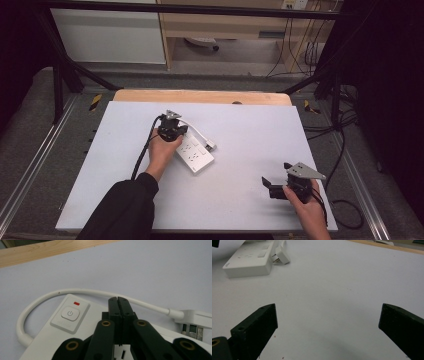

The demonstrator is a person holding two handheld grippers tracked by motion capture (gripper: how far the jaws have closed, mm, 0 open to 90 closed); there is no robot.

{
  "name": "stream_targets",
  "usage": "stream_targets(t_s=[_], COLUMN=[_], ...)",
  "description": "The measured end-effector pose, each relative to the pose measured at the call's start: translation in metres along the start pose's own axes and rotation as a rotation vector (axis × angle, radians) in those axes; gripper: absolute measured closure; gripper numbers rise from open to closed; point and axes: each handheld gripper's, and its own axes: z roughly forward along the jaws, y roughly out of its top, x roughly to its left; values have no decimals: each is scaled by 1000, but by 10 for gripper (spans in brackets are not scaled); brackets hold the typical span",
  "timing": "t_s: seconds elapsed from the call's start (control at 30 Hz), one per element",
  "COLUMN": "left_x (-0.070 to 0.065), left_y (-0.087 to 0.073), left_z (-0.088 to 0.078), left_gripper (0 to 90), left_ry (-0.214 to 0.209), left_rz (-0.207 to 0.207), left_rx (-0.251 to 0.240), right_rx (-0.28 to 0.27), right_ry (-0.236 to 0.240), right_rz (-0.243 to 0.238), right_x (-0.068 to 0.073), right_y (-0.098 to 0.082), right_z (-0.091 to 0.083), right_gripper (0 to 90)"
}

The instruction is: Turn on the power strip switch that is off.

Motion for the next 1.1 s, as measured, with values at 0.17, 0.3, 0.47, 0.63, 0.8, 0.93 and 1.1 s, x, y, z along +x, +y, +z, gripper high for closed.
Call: stream_targets(t_s=[0.17,0.3,0.47,0.63,0.8,0.93,1.1], left_x=[1,2,2,2,2,2,3], left_y=[0,-1,-2,-3,-4,-5,-6], left_z=[0,1,2,2,2,2,2], left_gripper=[900,900,900,900,900,900,900], left_ry=[-1,1,-1,-1,0,-1,-7], left_rz=[1,0,2,3,7,1,-8], left_rx=[-2,3,8,10,12,4,-5], right_rx=[5,5,6,6,4,4,5], right_ry=[4,4,4,4,3,3,3], right_rz=[0,2,0,2,5,4,3], right_x=[1,0,1,0,0,0,0], right_y=[0,0,0,0,0,0,0], right_z=[0,0,0,0,0,0,0], right_gripper=[27,27,27,27,27,27,27])
